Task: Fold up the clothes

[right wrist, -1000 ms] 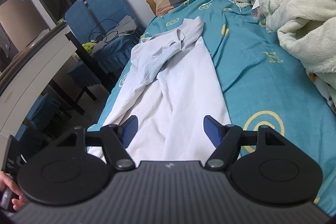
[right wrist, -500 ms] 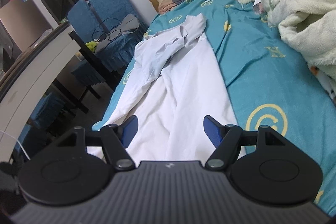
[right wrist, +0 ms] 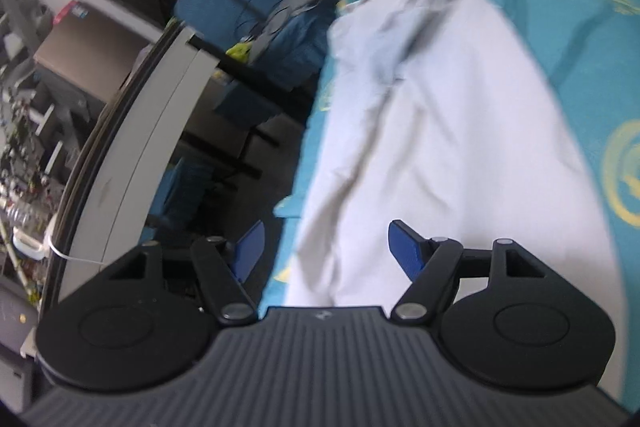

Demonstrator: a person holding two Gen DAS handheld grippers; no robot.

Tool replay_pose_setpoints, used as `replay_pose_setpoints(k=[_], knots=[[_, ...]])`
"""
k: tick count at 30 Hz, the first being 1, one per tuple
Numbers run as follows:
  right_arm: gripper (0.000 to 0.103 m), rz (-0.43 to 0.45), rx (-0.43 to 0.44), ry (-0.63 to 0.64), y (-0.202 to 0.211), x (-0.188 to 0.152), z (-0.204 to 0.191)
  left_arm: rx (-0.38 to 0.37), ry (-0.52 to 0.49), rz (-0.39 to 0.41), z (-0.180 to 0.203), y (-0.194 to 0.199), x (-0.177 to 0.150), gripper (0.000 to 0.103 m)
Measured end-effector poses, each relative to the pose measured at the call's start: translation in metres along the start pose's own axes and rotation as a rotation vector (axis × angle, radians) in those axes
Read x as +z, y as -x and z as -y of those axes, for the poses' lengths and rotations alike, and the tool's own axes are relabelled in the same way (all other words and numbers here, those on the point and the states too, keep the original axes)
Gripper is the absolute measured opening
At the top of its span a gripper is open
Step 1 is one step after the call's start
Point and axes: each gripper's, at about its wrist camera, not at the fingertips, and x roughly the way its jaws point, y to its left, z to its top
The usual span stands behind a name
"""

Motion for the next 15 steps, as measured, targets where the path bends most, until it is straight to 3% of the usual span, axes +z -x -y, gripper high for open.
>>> replay_pose_setpoints(k=[6, 8, 10, 11, 13, 15], knots=[[0.065, -0.093, -0.004, 0.03, -0.083, 0.017, -0.012, -0.04, 0.093, -0.092, -0.014, -0.026, 0.002, 0.047], [0.064, -0.116, -0.004, 0.036, -0.108, 0.016, -0.008, -0.06, 0.096, -0.13, -0.013, -0.037, 0.004, 0.04], [0.061, -0.138, 0.001, 0.042, -0.128, 0.014, -0.006, -0.078, 0.107, -0.163, -0.014, -0.046, 0.004, 0.027], [0.056, -0.147, -0.004, 0.06, -0.137, 0.012, -0.006, -0.086, 0.12, -0.175, -0.016, -0.049, 0.005, 0.023], [0.042, -0.155, -0.043, 0.139, -0.146, 0.007, -0.011, -0.104, 0.15, -0.195, -0.021, -0.055, 0.005, 0.004], [0.02, -0.156, -0.078, 0.205, -0.152, 0.003, -0.015, -0.124, 0.19, -0.192, -0.026, -0.054, 0.006, 0.0]])
